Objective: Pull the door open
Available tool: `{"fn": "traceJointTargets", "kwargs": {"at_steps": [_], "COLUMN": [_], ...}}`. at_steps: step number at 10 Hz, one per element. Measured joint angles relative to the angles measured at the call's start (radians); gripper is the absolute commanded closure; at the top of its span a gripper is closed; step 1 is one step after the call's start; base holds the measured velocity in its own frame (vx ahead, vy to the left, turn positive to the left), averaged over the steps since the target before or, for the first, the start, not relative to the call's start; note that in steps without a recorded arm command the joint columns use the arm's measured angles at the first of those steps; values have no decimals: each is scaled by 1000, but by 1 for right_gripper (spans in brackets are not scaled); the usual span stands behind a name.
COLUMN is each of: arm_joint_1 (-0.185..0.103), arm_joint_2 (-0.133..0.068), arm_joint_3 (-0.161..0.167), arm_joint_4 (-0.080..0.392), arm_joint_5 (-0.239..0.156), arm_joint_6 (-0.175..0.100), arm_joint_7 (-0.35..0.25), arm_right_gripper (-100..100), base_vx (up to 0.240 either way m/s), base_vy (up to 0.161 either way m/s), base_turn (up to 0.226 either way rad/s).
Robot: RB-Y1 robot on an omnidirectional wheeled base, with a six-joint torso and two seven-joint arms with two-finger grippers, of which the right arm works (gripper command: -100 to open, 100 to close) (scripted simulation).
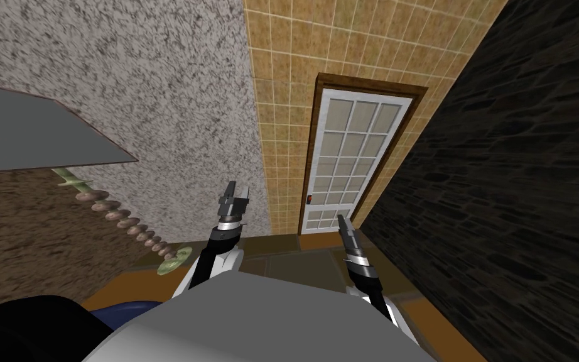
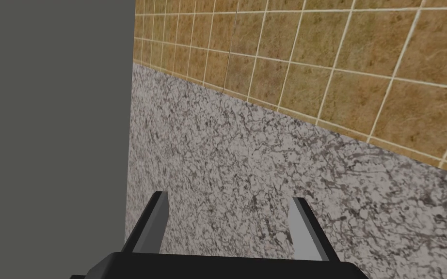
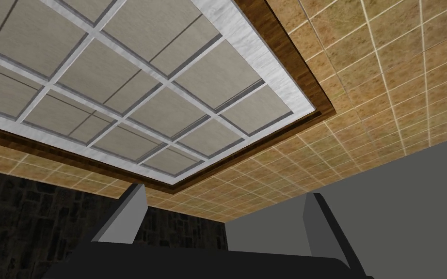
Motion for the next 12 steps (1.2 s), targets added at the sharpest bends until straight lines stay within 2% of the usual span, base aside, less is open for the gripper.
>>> {"fn": "traceJointTargets", "kwargs": {"at_steps": [4, 6, 8, 10, 12], "arm_joint_1": [8, 11, 8, 22, 22], "arm_joint_2": [-3, 0, 1, 4, 1], "arm_joint_3": [7, 13, 16, 25, 26], "arm_joint_4": [71, 116, 157, 177, 218], "arm_joint_5": [30, 46, 62, 79, 92], "arm_joint_6": [-30, -54, -67, -75, -93], "arm_joint_7": [68, 107, 142, 178, 210], "arm_right_gripper": [-100, -100, -100, -100, -100], "base_vx": [89, 111, 90, 113, 95], "base_vy": [8, 1, -2, -6, -13], "base_turn": [-4, -4, -4, -6, -6]}}
